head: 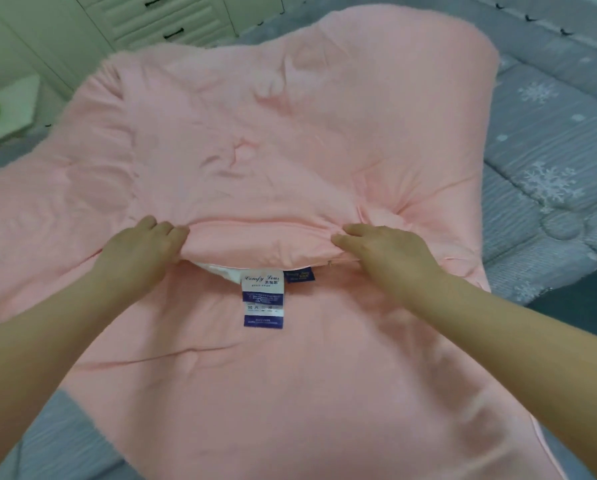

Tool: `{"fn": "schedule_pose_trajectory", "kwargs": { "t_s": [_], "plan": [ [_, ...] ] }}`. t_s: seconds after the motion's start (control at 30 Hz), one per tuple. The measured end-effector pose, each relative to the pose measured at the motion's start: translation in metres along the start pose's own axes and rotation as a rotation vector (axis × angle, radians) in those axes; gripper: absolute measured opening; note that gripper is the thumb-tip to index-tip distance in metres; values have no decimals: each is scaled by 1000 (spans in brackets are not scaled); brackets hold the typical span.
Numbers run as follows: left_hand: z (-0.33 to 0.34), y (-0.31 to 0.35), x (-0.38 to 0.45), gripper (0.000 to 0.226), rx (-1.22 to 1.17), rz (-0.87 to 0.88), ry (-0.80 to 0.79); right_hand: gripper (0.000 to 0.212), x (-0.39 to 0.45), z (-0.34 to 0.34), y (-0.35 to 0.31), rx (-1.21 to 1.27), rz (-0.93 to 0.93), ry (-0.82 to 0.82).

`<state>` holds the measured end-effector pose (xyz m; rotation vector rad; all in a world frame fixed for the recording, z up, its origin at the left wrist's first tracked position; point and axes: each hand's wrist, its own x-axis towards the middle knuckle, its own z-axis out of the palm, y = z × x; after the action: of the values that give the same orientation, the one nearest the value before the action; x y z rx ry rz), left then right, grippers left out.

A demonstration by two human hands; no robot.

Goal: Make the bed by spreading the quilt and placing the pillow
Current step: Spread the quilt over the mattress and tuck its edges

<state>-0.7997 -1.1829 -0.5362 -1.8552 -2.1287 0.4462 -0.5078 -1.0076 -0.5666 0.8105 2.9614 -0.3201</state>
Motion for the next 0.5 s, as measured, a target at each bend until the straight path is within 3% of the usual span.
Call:
{"fn": "schedule_pose_trajectory", "kwargs": {
  "t_s": [0.23, 0.5],
  "plan": [
    [-99, -49, -109, 47, -18, -45, -31, 59, -49, -101, -74, -35, -141, -10],
    [-245, -93, -237, 44, 22, -140, 158, 63, -121, -219, -173, -89, -283, 85]
  ]
}}
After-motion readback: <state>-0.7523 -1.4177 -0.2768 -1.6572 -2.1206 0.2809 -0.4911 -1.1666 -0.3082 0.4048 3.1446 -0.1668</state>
